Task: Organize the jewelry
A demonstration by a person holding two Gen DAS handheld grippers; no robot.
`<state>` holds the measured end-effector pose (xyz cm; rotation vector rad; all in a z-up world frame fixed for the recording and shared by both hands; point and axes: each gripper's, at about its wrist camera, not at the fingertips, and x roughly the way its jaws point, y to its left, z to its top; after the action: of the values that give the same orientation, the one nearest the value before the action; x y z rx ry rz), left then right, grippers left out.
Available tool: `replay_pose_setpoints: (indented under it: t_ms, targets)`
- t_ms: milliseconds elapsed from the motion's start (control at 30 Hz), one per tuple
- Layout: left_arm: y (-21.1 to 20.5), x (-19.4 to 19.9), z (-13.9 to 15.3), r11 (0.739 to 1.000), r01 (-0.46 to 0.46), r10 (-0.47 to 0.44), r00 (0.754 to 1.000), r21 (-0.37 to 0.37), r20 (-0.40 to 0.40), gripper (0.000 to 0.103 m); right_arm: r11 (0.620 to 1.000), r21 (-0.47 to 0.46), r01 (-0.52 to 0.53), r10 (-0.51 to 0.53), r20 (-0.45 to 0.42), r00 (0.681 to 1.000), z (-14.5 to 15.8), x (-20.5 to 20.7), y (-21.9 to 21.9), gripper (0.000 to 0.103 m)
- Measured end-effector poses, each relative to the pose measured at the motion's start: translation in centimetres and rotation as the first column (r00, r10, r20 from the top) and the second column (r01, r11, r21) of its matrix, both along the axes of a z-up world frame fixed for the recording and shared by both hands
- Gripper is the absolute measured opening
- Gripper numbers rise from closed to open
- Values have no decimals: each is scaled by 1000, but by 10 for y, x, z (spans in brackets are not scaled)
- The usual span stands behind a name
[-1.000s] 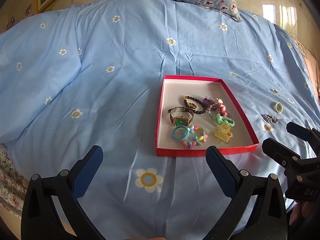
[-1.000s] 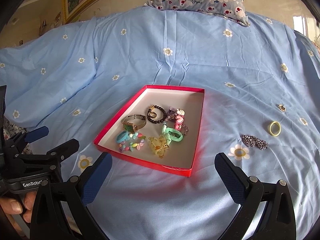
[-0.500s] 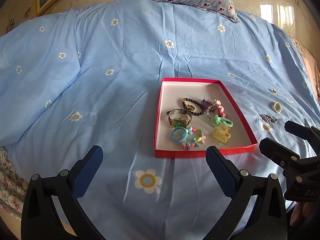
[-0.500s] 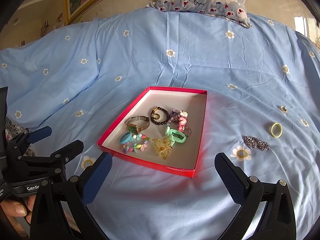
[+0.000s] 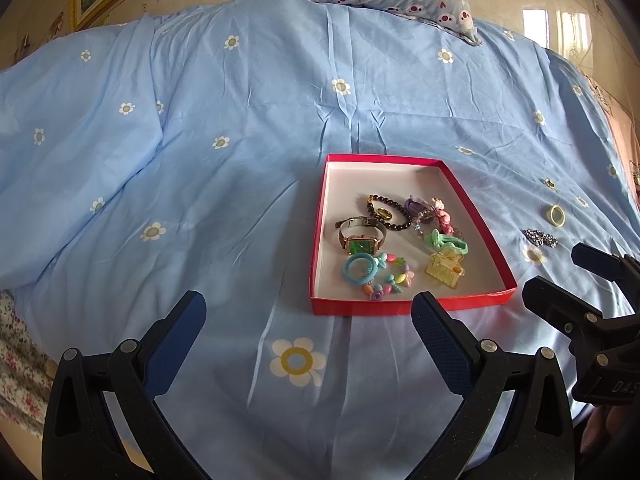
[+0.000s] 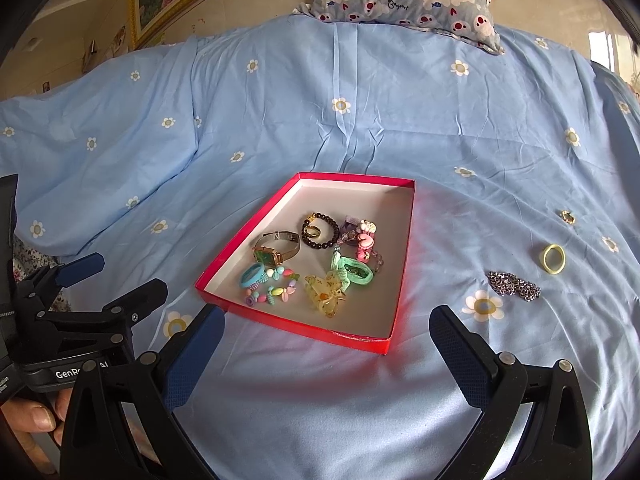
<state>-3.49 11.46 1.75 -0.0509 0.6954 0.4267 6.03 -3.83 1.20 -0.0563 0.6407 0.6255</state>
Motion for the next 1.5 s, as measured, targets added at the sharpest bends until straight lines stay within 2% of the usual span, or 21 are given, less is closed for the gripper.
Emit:
replay_pose_setpoints:
  t_ms: [1500]
  targets:
    - [-3, 9, -10, 1000, 13, -13, 1000, -10, -12, 103, 1000, 4, -4, 4, -16, 1000, -3, 5, 1, 103]
